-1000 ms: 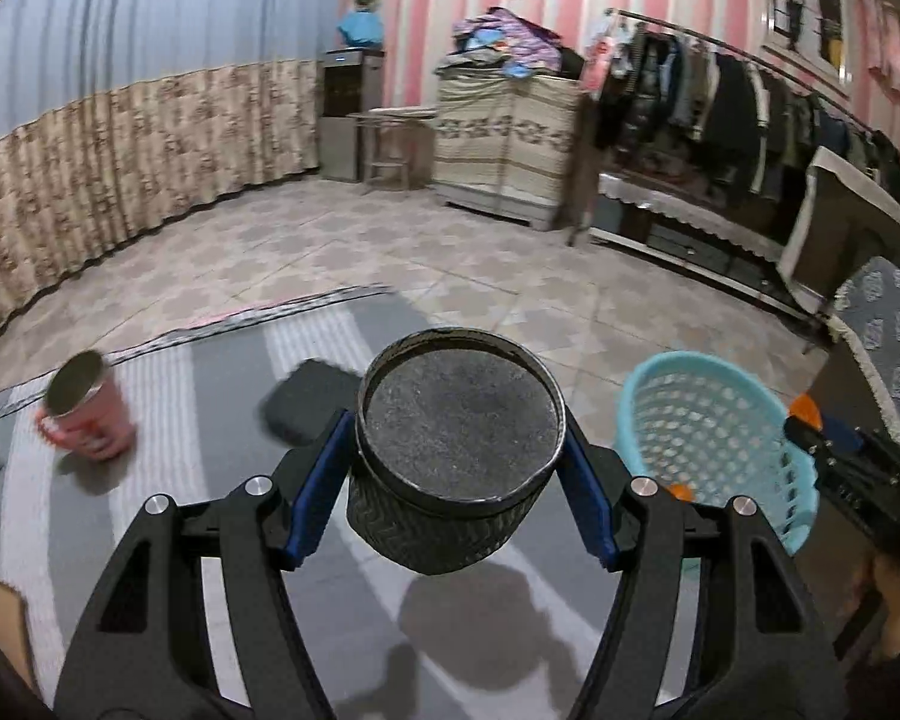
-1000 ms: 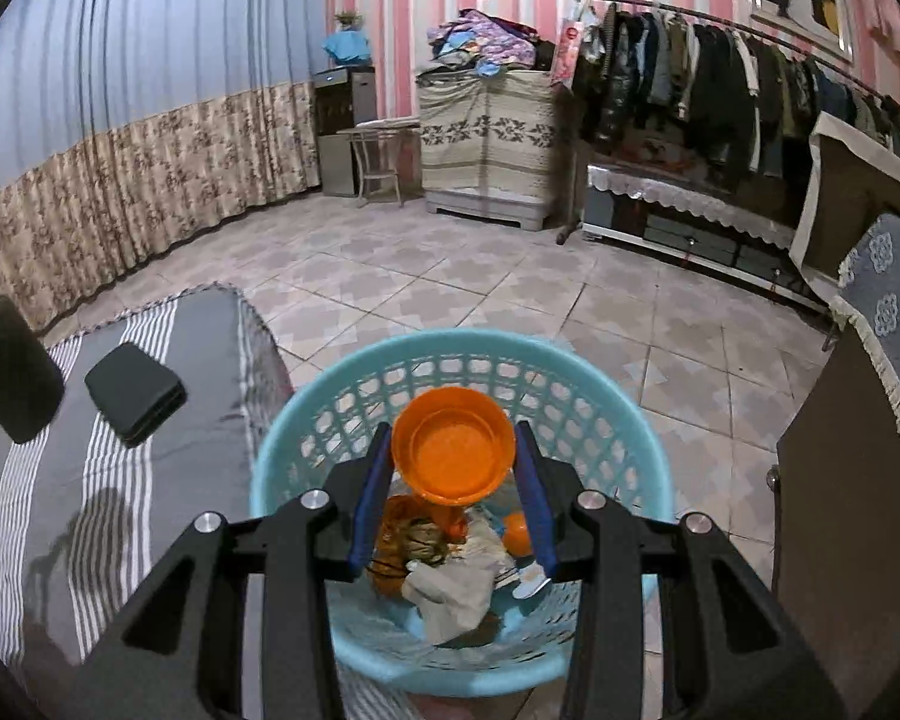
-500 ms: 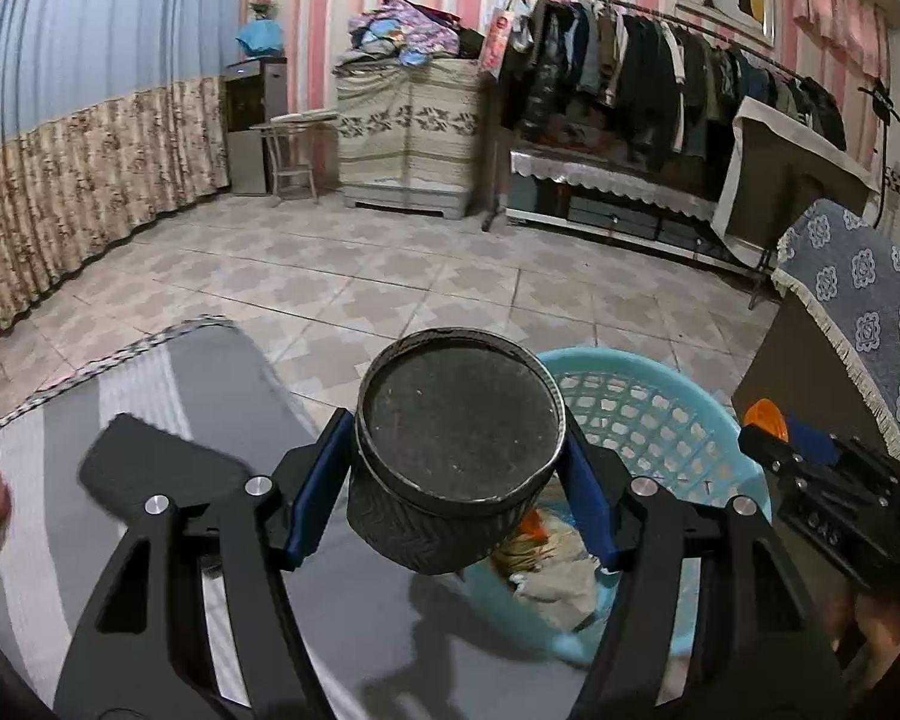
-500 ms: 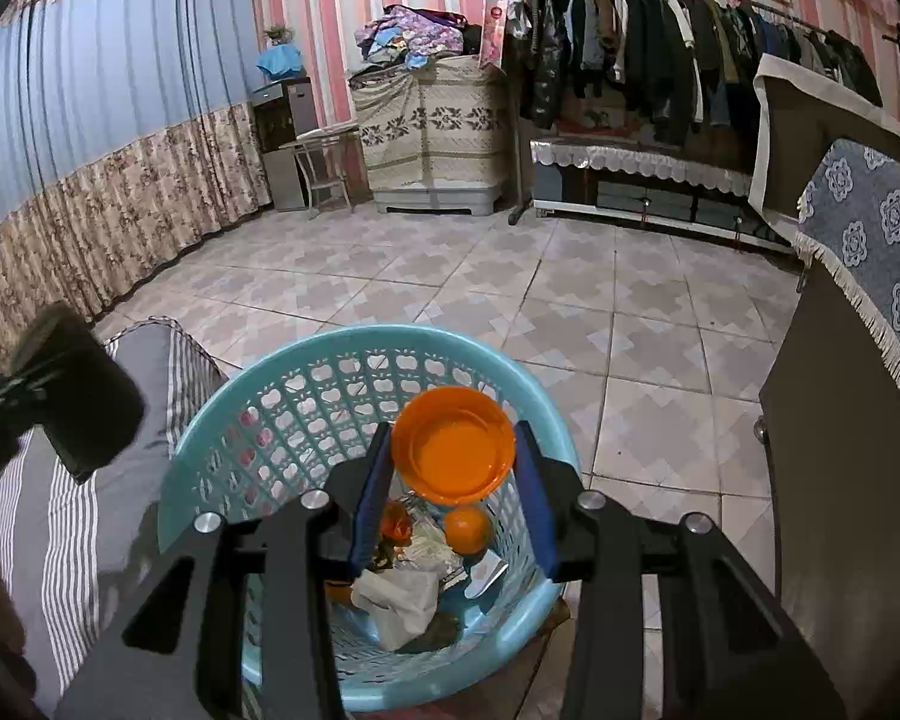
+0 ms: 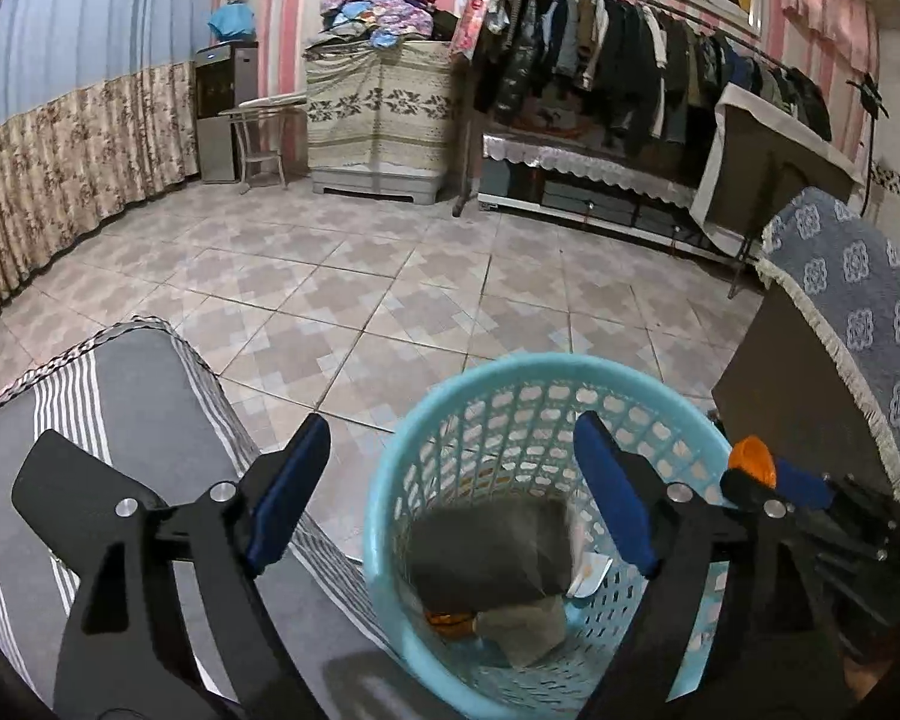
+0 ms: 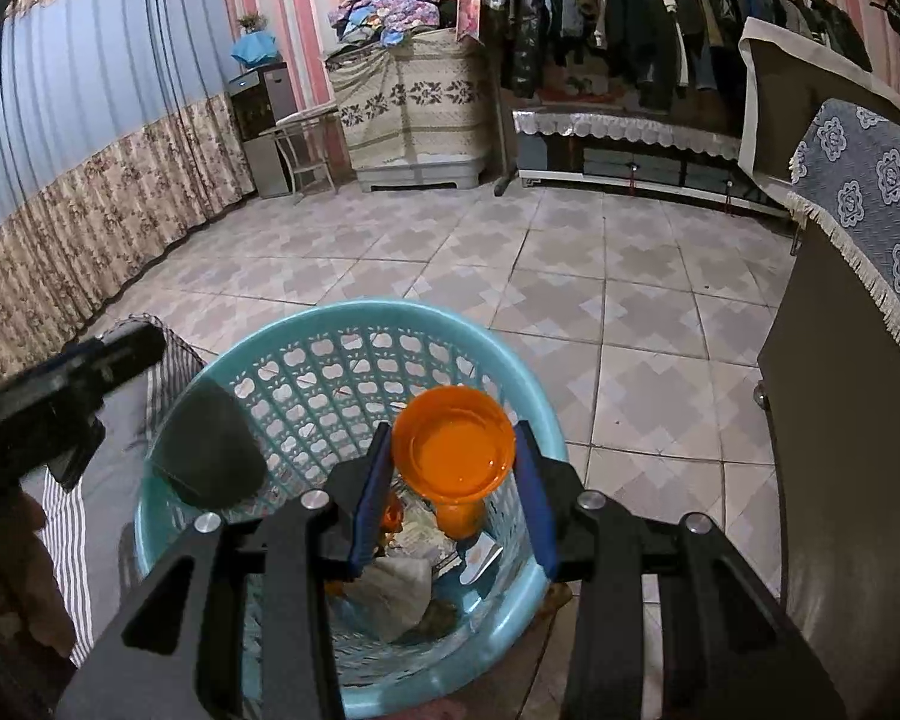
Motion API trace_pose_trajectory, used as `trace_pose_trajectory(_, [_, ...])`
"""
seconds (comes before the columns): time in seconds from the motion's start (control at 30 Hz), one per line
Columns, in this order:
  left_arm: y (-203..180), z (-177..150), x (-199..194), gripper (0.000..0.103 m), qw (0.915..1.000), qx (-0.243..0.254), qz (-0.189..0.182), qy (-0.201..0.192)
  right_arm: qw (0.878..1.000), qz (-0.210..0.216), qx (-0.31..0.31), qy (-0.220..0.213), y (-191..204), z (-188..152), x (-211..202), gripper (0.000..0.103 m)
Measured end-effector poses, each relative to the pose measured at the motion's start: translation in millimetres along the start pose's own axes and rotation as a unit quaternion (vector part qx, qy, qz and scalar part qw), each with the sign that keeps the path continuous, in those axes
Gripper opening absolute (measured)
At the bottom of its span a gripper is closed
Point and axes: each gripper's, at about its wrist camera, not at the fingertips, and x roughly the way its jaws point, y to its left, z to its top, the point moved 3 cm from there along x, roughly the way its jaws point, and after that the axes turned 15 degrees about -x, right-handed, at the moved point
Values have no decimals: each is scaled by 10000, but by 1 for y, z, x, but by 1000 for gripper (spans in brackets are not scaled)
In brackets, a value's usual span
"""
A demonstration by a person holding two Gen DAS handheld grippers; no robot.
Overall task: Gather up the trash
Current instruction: 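Open the left gripper over the basket while the right gripper releases the orange lid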
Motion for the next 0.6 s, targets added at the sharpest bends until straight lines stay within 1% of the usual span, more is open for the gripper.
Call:
trace_pose_trajectory(0.1, [11, 8, -9, 89, 9998, -125, 99, -132, 10000, 46, -80, 10, 6, 2, 2, 40])
trace_pose_trajectory(0.17, [16, 11, -15, 94, 9993, -151, 240, -237, 9999, 62, -114, 24, 11, 2, 5, 40])
trace_pose_trajectory(0.23, [26, 13, -27, 97, 9983, -173, 417, -377, 9998, 65, -162, 51, 16, 4, 9, 40])
trace_pose_trajectory(0.53, [68, 10, -74, 97, 9945, -267, 828, -587, 9991, 125, -397, -4, 38, 12, 18, 40])
trace_pose_trajectory(0.57, [73, 9, -80, 98, 9937, -269, 891, -631, 9991, 161, -394, -21, 40, 12, 18, 41])
trace_pose_trajectory(0.6, [77, 8, -86, 98, 9931, -271, 927, -659, 9990, 239, -373, -34, 42, 12, 19, 52])
